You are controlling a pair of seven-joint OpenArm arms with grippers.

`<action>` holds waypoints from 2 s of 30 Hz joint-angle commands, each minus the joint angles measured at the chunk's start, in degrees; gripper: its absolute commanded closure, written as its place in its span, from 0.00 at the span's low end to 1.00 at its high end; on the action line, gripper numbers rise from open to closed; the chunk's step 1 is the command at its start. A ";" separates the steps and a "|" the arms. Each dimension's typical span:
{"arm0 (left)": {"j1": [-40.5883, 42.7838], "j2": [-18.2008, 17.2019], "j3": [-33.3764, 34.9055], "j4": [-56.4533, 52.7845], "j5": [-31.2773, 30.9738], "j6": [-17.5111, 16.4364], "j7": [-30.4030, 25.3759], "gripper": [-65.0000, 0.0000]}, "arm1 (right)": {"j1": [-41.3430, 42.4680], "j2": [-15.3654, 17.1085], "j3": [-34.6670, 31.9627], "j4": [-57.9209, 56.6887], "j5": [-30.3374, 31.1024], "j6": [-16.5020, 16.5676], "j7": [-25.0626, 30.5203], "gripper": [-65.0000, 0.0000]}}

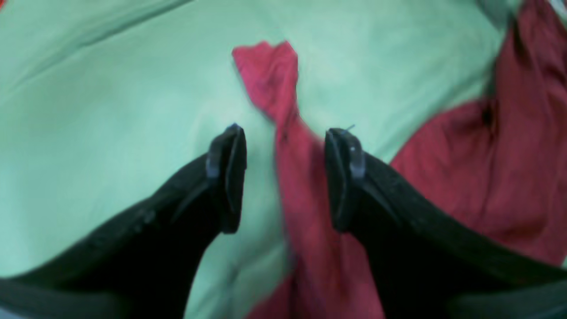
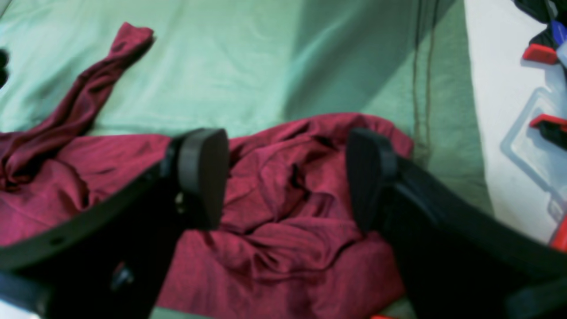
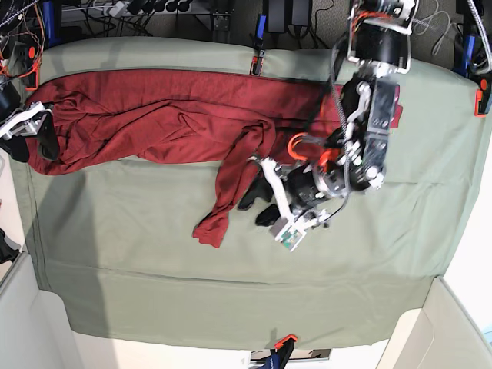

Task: Fold the T-shirt properly
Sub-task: 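Grasp the sleeve with the left gripper and lift it, then lay the sleeve onto the folded body with the left gripper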

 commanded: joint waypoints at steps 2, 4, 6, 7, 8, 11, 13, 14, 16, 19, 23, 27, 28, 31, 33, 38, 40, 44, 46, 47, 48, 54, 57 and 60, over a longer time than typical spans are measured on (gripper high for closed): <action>-4.37 3.04 -0.07 -4.92 1.62 -0.15 -3.56 0.51 | 0.28 0.90 0.31 0.76 0.92 0.00 1.33 0.37; -7.08 5.70 -0.04 -10.49 6.40 -0.15 -6.80 0.51 | 0.26 0.90 0.31 0.76 0.90 0.02 1.27 0.37; -9.31 7.65 0.00 -15.54 10.71 -0.15 -9.35 0.51 | 0.26 0.87 0.31 0.76 0.90 0.00 1.01 0.37; -10.27 8.46 0.00 -17.88 12.44 -0.15 -10.38 0.51 | 0.28 0.90 0.31 0.76 0.90 0.00 0.85 0.37; -11.19 9.07 0.00 -20.20 14.12 -0.13 -11.34 0.51 | 0.26 0.90 0.31 0.74 0.90 0.00 0.76 0.37; -13.46 10.03 0.00 -26.84 18.23 1.68 -15.02 0.51 | 0.26 0.90 0.31 0.74 0.92 0.00 -0.17 0.37; -14.40 10.14 0.09 -29.88 20.35 2.45 -17.16 0.51 | 0.17 0.90 0.31 0.72 0.92 0.00 -0.42 0.37; -14.58 10.10 0.42 -30.80 21.64 2.47 -18.16 0.51 | 0.04 0.90 0.31 0.72 0.96 0.00 -0.37 0.37; -14.64 10.10 1.44 -32.00 24.92 3.61 -19.50 0.51 | -0.35 0.90 0.31 0.72 1.03 0.00 -0.35 0.37; -14.64 10.10 4.24 -33.38 28.02 6.29 -20.17 0.51 | -0.52 0.90 0.31 0.72 1.25 0.00 -0.28 0.37; -14.60 10.12 8.44 -33.99 28.83 7.72 -20.35 0.58 | -0.52 0.90 0.31 0.72 1.16 -0.02 -0.17 0.37; -14.69 10.10 10.01 -33.62 29.97 10.75 -20.11 1.00 | -0.52 0.90 0.31 0.72 1.16 0.00 -0.17 0.37; -14.69 10.08 10.01 -33.18 30.10 10.75 -19.58 1.00 | -0.52 0.90 0.31 0.72 1.16 0.00 -0.17 0.37; -14.62 9.29 10.01 -29.81 30.05 10.75 -16.55 1.00 | -0.52 0.90 0.31 0.72 1.16 0.00 0.04 0.37; -14.62 8.11 10.01 -25.73 29.97 10.78 -13.46 1.00 | -0.52 0.90 0.31 0.72 1.18 0.00 0.09 0.37; -13.66 2.45 10.01 -10.49 21.64 8.39 -1.33 1.00 | -0.52 0.90 0.31 0.72 1.18 0.00 0.09 0.37; -11.93 -0.46 10.01 -4.87 17.03 7.26 2.38 1.00 | -0.52 0.92 0.31 0.72 1.22 0.00 0.11 0.37; -6.38 -6.47 9.73 3.48 14.67 7.67 3.58 1.00 | -0.52 0.92 0.31 0.72 1.18 0.00 0.74 0.37; -3.04 -8.76 8.17 7.02 14.67 8.92 4.33 1.00 | -0.52 0.92 0.31 0.72 1.18 0.00 0.76 0.37; -1.20 -9.60 6.97 8.72 14.62 9.22 4.68 1.00 | -0.52 0.92 0.31 0.72 1.18 0.00 0.96 0.37; 0.68 -10.27 5.49 10.38 14.62 9.35 4.85 1.00 | -0.52 0.92 0.31 0.72 1.18 0.00 1.20 0.37; 12.37 -11.65 -5.07 19.37 14.16 9.38 5.05 1.00 | -0.52 0.92 0.24 0.72 1.16 0.00 2.43 0.37; 17.86 -11.63 -9.66 22.60 10.78 8.15 5.16 1.00 | -0.50 0.92 0.24 0.72 1.18 0.00 2.45 0.37; 22.53 -11.61 -12.55 25.09 8.39 8.13 5.33 1.00 | -0.50 0.92 0.24 0.72 1.16 0.00 2.45 0.37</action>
